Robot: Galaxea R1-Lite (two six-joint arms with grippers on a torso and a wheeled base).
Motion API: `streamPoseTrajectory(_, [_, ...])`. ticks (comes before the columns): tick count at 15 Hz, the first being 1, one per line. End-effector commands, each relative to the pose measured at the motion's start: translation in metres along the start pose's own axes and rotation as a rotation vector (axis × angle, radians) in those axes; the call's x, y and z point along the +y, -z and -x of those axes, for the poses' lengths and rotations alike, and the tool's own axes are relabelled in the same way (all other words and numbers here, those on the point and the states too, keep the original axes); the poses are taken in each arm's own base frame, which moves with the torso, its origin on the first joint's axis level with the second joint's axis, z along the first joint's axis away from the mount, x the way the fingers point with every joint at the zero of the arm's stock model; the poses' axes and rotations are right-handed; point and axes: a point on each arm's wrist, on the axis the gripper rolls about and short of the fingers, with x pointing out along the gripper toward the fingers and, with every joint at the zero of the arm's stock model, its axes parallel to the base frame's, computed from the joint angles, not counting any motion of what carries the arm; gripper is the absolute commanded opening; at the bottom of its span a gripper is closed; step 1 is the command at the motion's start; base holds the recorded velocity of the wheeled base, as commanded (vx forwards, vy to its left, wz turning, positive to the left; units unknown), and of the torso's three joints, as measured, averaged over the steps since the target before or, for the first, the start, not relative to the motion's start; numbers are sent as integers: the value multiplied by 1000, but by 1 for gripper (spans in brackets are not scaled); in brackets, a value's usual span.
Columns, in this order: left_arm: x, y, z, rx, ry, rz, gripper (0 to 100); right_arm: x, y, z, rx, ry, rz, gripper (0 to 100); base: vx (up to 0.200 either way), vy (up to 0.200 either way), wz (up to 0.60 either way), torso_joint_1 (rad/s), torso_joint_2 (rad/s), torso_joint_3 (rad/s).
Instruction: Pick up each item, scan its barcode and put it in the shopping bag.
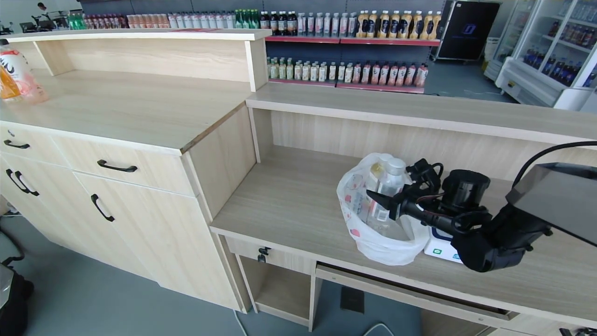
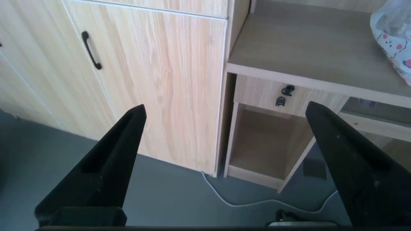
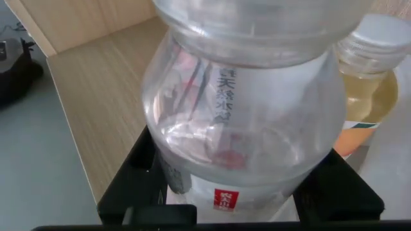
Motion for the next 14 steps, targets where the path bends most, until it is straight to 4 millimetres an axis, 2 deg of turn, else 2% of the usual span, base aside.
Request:
streamPoseTrajectory(1, [0, 0, 0, 1, 0, 0, 100, 0, 15, -10, 19, -10, -9, 0, 0, 0, 0, 0, 0, 0])
streamPoseTrajectory(6, [0, 0, 0, 1, 0, 0, 100, 2, 33, -14, 48, -18, 16, 0, 0, 0, 0, 0, 0, 0])
streamPoseTrajectory(14, [0, 0, 0, 1, 0, 0, 100, 1, 42, -12, 79, -18, 33, 0, 0, 0, 0, 0, 0, 0])
